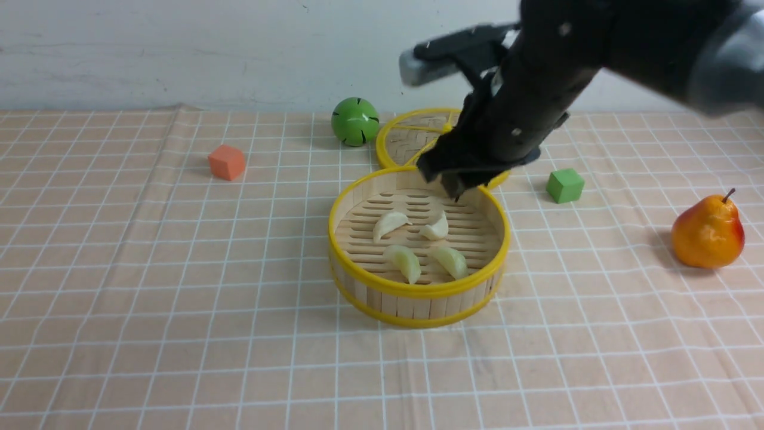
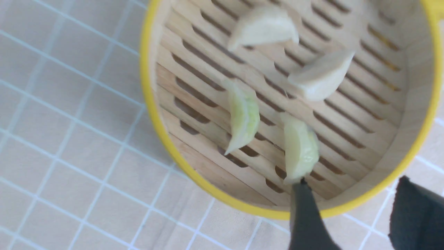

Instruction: Put the dumplings into the steamer on the table with the brown tablecloth.

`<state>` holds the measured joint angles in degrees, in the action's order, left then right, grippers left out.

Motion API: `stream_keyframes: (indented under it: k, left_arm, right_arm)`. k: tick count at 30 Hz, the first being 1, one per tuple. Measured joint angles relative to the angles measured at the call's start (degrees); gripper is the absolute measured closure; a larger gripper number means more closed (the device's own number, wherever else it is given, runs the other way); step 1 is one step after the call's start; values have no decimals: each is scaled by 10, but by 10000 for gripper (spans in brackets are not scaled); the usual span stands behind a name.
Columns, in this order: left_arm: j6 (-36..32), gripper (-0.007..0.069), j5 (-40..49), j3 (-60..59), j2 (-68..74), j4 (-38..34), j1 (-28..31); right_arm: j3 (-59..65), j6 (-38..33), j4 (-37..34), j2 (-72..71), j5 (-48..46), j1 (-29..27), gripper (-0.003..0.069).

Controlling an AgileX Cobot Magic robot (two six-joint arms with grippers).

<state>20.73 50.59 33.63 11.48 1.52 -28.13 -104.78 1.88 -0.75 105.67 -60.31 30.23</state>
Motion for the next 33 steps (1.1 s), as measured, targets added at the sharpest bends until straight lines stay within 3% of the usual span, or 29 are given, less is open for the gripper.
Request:
stream_keyframes:
  k: [4, 5, 8, 11, 21, 33]
  left_arm:
    - [0, 568, 1, 0, 0, 0, 0]
    - [0, 568, 1, 0, 0, 0, 0]
    - [0, 568, 1, 0, 0, 0, 0]
    - [0, 568, 1, 0, 0, 0, 0]
    - [0, 557, 1, 0, 0, 0, 0]
    - [0, 550, 1, 0, 0, 0, 0]
  right_arm:
    - [95, -19, -30, -139, 47, 0, 512]
    - [95, -19, -30, -145, 47, 0, 512]
    - [234, -19, -44, -260, 112, 0, 626]
    - [326, -19, -47, -359, 163, 0, 671]
    - [536, -19, -53, -593, 222, 0, 680]
    - [556, -19, -49, -662, 184, 0, 679]
